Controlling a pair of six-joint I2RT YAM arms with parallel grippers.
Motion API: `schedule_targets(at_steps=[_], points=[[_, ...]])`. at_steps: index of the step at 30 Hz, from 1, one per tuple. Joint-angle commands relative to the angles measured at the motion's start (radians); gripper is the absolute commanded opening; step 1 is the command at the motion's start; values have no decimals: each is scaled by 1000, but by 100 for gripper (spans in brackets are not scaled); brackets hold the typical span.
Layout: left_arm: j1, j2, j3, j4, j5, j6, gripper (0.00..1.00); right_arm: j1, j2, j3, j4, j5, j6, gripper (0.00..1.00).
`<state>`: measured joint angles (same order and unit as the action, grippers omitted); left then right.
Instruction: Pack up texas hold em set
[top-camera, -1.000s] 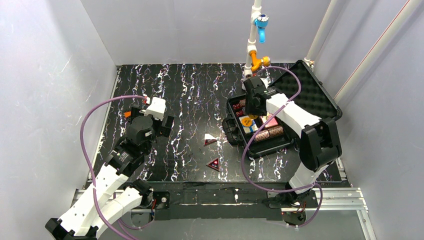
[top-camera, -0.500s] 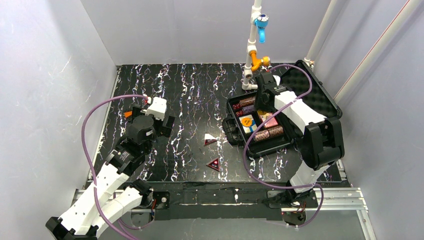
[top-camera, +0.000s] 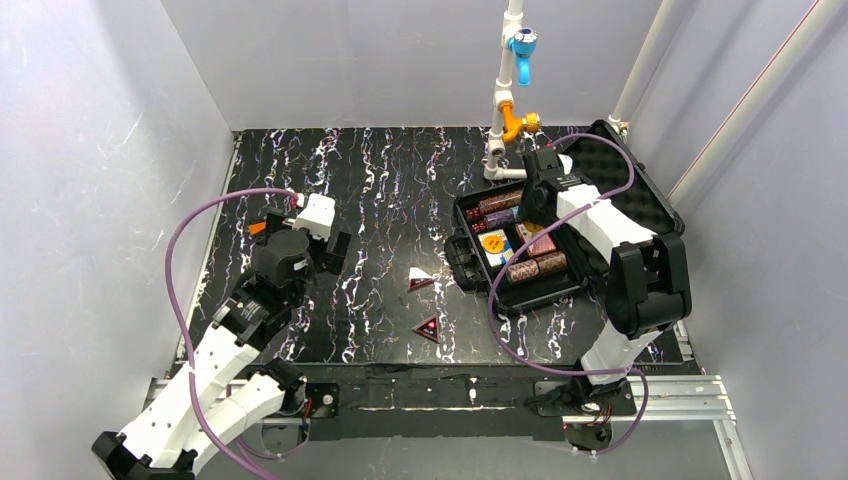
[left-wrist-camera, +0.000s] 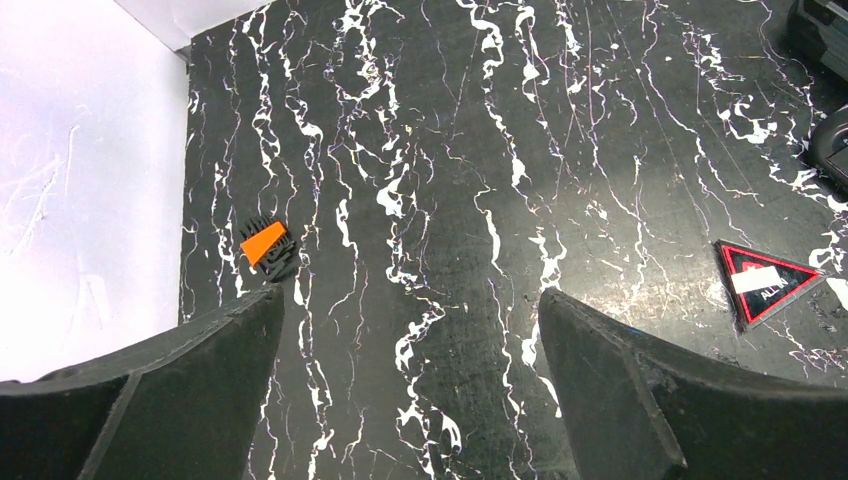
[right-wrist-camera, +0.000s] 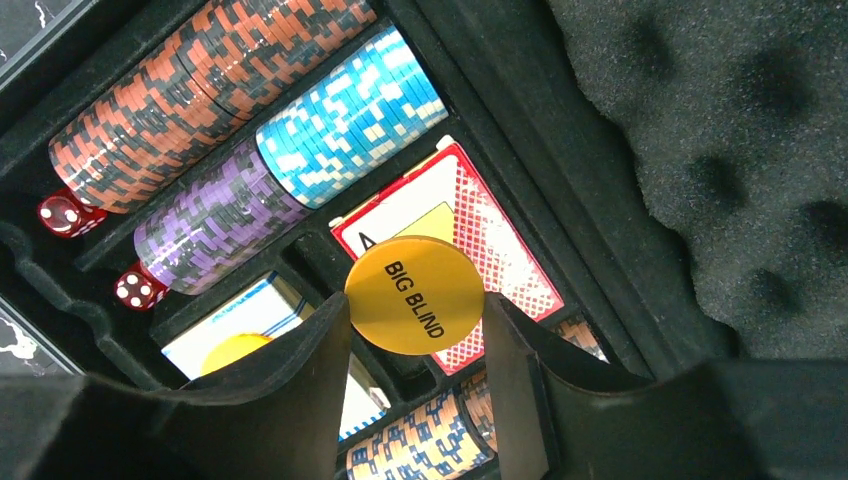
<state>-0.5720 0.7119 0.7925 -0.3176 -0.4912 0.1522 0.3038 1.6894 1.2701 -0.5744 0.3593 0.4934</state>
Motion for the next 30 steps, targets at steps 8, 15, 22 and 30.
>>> schedule_targets(at_steps=[8, 15, 22, 30], points=[[-5, -2, -3, 8, -1, -7, 98, -27, 6, -32, 48, -29, 8, 52], [-5, -2, -3, 8, 1, -8, 98, -44, 20, -41, 60, -36, 14, 52], [-5, 1, -3, 8, 4, -7, 98, -52, 44, -40, 61, -47, 21, 52], [-5, 4, -3, 8, 8, -9, 98, -55, 45, -41, 62, -40, 26, 54]])
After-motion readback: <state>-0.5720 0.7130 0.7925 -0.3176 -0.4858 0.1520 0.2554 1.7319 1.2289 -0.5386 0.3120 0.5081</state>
